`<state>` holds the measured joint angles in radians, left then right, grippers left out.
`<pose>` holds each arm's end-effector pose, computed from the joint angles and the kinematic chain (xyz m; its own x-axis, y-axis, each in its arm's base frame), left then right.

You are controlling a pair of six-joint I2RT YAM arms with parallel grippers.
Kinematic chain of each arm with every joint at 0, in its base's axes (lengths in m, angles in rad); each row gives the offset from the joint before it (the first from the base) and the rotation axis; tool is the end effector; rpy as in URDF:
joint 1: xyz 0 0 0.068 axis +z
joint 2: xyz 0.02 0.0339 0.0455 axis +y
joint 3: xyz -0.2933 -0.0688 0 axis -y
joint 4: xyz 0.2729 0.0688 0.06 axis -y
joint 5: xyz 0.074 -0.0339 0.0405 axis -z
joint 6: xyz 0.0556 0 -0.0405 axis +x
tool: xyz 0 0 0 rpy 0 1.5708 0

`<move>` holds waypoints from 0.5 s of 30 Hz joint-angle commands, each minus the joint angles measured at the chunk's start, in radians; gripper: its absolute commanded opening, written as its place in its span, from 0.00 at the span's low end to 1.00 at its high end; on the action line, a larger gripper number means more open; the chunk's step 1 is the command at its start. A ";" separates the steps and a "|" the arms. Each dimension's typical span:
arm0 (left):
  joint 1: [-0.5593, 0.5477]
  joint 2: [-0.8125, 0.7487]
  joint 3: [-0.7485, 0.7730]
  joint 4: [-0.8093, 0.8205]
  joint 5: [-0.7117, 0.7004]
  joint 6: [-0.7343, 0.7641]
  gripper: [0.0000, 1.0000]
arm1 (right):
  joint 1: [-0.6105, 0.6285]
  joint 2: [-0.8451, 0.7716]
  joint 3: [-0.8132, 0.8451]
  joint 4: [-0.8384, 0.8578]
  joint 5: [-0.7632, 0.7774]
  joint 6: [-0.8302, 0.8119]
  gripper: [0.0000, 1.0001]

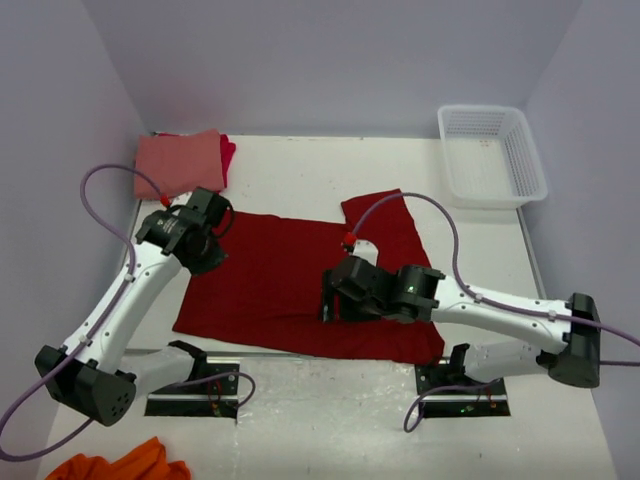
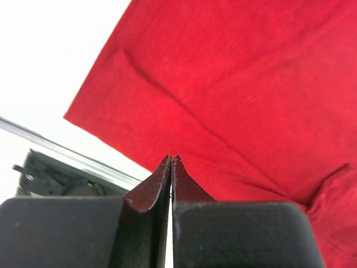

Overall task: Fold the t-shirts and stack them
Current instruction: Fold the flattened tshirt in 1/3 of the way, then grap the side of the flattened tshirt furthest away from the robot with both arms

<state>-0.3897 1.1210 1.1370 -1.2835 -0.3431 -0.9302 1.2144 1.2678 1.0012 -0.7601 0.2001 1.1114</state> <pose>0.1941 -0.0595 0.3214 -0.7400 -0.5123 -0.4359 -0.5495 0.8341 -0.0476 0.1074 0.2567 0.2695 -0.9234 0.0374 -0.3820 -0.1238 0.9131 0.3886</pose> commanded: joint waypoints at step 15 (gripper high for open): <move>-0.006 0.338 0.305 0.352 0.084 0.317 0.00 | -0.855 0.577 0.629 -0.054 0.059 -0.634 0.91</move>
<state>-0.3897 1.4738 1.4422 -1.0313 -0.3271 -0.6743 0.5026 1.6985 1.4914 -0.7853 0.3996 0.5938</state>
